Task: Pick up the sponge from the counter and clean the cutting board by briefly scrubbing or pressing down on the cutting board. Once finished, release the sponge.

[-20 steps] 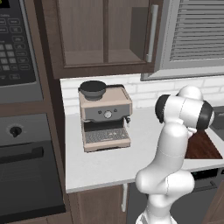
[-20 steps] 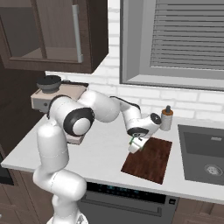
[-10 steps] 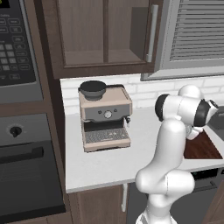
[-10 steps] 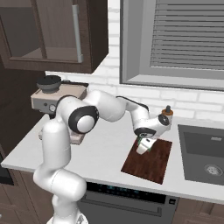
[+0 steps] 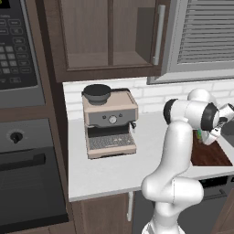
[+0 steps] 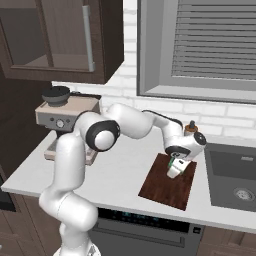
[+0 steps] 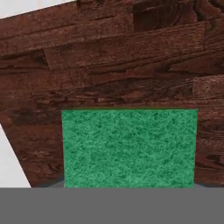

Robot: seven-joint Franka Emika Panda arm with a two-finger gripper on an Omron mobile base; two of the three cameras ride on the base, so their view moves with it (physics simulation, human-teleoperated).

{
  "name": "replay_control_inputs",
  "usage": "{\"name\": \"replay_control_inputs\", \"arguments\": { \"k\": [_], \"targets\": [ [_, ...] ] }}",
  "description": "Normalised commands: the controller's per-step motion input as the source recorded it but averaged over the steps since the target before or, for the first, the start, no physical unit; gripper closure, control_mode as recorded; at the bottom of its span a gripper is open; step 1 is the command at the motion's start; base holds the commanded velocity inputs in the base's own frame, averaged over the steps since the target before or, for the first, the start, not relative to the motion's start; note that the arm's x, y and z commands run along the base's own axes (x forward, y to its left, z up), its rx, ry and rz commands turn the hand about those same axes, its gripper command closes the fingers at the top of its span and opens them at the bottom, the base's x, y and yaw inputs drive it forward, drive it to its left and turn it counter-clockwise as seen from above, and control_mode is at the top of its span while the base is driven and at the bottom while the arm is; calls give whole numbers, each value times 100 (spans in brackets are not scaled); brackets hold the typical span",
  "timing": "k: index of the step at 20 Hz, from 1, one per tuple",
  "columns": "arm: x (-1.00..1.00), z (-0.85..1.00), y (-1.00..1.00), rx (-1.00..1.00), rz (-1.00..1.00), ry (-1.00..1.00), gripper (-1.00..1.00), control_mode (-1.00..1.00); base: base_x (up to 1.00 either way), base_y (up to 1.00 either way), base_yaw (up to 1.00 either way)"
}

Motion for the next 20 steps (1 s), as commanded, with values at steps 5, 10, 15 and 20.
{"name": "replay_control_inputs", "arguments": {
  "k": [5, 10, 15, 20],
  "targets": [
    [-54, 0, -26, 0, 4, -1, 100, -100, 0, 0, 0],
    [-61, -7, -1, 0, 2, -4, 100, -100, 0, 0, 0],
    [-58, -13, 16, 0, 0, -1, 100, -100, 0, 0, 0],
    [-17, -6, 30, 0, 0, 0, 100, -100, 0, 0, 0]
  ]
}}
